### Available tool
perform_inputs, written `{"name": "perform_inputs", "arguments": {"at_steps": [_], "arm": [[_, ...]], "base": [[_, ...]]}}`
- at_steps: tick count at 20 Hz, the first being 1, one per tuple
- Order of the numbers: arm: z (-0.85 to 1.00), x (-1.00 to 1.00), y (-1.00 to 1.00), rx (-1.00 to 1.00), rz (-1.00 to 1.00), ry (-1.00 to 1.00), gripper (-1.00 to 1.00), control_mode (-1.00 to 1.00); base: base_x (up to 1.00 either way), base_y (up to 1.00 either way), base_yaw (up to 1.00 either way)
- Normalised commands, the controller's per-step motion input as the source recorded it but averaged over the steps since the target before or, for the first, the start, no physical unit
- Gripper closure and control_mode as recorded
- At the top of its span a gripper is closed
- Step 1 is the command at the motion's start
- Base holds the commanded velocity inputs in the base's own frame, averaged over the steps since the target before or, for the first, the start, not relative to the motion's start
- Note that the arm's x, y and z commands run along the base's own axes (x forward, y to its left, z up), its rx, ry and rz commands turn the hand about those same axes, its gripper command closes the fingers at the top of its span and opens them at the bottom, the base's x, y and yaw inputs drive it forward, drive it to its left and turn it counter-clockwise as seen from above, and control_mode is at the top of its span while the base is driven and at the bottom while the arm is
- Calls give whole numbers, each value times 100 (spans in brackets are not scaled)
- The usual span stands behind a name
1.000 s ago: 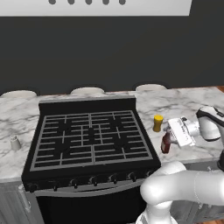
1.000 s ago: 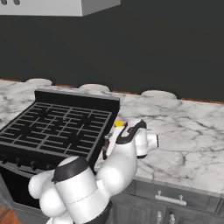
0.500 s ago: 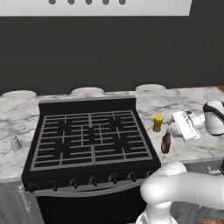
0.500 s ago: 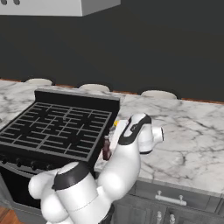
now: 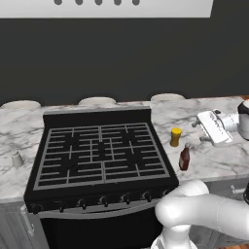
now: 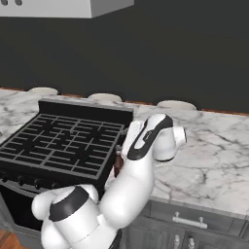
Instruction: Collect the turmeric, ketchup, and shaker from the cabinet and place them next to the stove.
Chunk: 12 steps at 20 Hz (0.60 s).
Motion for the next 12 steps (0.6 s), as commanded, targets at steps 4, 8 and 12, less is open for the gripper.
{"name": "perform_inputs", "arguments": {"at_steps": [4, 8, 12], "arm": [[87, -27, 54, -6, -6, -1, -100, -100], [84, -25, 74, -10, -7, -1, -100, -100], [72, -22, 89, -13, -8, 0, -100, -100]], "base": [[0, 0, 0], [0, 0, 0], [0, 0, 0]]}}
